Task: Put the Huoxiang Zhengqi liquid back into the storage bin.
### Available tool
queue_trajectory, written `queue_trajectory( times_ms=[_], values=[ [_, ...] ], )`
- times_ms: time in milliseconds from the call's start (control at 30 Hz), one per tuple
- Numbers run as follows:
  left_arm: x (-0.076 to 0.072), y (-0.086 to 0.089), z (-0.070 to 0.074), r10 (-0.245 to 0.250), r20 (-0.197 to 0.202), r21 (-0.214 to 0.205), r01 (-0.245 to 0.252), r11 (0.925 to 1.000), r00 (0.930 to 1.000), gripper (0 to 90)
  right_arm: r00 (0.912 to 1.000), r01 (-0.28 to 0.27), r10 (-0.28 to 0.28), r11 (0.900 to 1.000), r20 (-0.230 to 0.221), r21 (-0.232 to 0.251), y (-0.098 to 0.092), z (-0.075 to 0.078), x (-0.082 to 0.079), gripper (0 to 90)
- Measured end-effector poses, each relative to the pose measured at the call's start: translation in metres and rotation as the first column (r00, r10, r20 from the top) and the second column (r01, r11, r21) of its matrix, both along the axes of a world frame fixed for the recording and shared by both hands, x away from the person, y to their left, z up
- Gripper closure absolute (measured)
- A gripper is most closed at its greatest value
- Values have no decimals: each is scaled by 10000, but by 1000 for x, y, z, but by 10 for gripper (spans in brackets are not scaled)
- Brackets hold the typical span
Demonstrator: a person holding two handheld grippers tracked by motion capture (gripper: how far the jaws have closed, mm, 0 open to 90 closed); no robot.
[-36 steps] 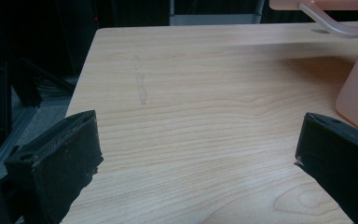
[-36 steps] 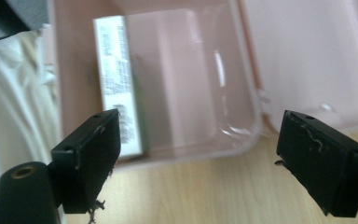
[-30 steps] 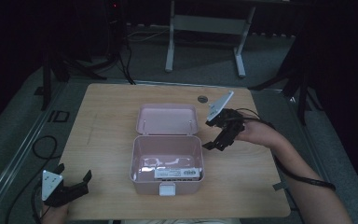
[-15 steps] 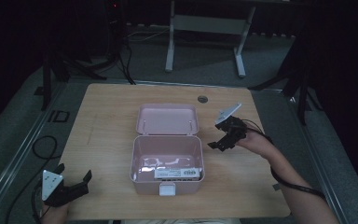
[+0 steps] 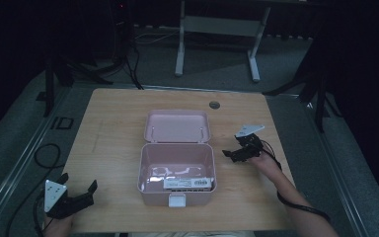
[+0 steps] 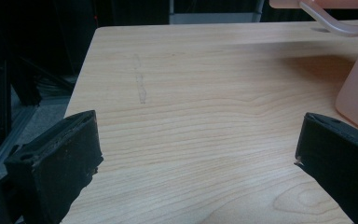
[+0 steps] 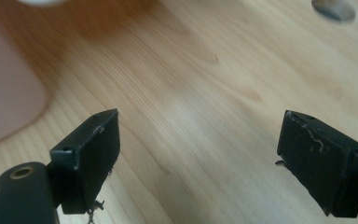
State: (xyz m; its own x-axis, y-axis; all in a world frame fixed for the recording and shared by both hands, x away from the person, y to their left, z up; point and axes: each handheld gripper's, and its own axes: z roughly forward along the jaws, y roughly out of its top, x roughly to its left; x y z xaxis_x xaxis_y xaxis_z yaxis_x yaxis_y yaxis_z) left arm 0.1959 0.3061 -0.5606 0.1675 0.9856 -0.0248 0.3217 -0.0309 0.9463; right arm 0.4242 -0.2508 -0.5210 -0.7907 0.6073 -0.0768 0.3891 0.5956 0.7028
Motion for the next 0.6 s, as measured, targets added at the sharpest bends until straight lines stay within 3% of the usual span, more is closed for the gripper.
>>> queue_trajectory(
  times_ms=[33,167,267,333,600],
  values=[
    [0,0,0,2,-9,0,-2,10000,10000,3,9995,303,-303,9995,9,-51,-6,-9,0,129],
    [0,0,0,-15,-13,-4,15,10000,10000,3,9960,882,-880,9961,179,-86,-17,-19,-2,128],
    [0,0,0,-30,-34,-11,30,10000,10000,3,9895,1409,-1418,9895,270,307,-29,-21,-6,125],
    [0,0,0,-24,-41,-2,24,10000,10000,3,9814,1819,-1841,9824,536,433,-36,-20,-9,125],
    [0,1,0,-5,-36,-23,5,10000,10000,3,9491,3011,-3085,9478,635,1046,-67,-24,-13,117]
  ],
)
